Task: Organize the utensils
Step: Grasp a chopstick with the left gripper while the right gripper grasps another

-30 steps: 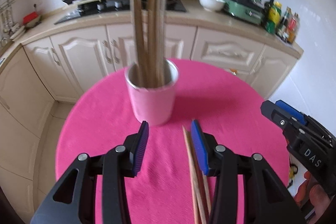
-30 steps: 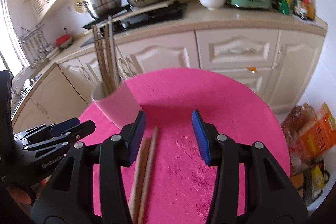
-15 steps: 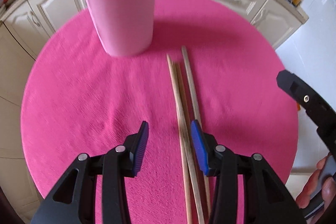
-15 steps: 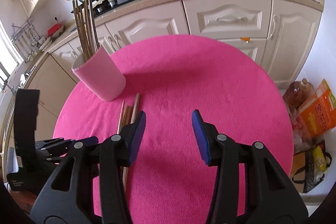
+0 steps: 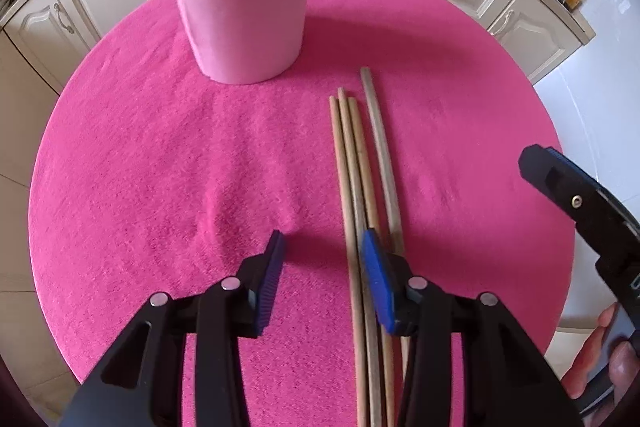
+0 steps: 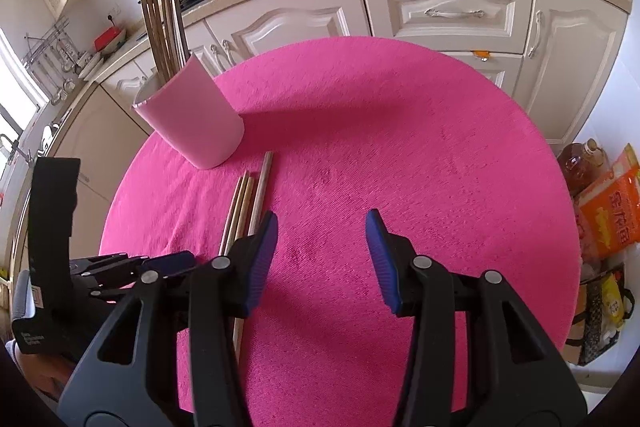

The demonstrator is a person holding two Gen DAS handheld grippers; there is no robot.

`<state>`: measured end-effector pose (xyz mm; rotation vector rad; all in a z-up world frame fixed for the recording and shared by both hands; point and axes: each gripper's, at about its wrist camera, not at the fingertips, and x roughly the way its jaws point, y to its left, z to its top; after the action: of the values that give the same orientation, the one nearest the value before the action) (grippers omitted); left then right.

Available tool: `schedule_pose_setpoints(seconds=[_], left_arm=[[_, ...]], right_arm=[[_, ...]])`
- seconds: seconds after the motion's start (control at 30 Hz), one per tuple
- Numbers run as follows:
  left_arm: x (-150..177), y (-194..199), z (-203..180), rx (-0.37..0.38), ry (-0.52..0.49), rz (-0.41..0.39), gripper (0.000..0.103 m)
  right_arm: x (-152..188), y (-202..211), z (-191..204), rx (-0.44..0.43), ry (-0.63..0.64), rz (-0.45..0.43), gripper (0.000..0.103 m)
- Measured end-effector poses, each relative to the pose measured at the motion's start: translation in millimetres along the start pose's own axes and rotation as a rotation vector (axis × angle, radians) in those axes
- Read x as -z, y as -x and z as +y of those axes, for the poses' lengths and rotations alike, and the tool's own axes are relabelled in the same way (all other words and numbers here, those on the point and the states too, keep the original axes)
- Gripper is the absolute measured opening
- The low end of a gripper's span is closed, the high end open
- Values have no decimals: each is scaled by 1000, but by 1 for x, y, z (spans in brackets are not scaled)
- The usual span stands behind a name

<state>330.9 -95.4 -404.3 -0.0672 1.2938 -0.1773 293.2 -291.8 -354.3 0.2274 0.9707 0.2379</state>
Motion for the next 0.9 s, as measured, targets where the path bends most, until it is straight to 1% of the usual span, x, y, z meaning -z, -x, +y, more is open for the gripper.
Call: schedule_pose_setpoints(seconds=[0.1,0.17,0.27,0.4,0.53,0.6,0.67,0.73,0.8,0.87,0.9], left_arm=[[1,2,6,1,21,4,40],[2,2,8,-14,14,5,40],[0,1,6,-15,12,13,40],[-6,-1,-3,-50,-19,23,41],[-13,-7,-18,-87,-71,57,41],[-15,-12,-26,-130,-111,79,41],[-16,-12,-28,-135,-119,71,41],[-17,-11,-24,-121,-102,67,33],[-19,-8,-16,-106,-70,68,9],[-20,-7,-4,-68,-31,78,6],[-21,-6,1,-58,-14,78,6]], right_arm=[[0,-5,4,-7,8,15,46],[-1,-7,7,-13,15,23,46],[-1,-11,11,-17,22,33,46],[-2,-14,14,-19,31,49,46],[-2,-18,16,-15,30,69,46],[-2,-19,17,-13,32,76,45],[-3,-21,17,-10,33,83,45],[-3,-22,17,-6,36,97,46],[-4,-25,17,-4,37,117,45],[-5,-29,19,-4,39,140,45],[-6,-32,21,-7,40,152,45]])
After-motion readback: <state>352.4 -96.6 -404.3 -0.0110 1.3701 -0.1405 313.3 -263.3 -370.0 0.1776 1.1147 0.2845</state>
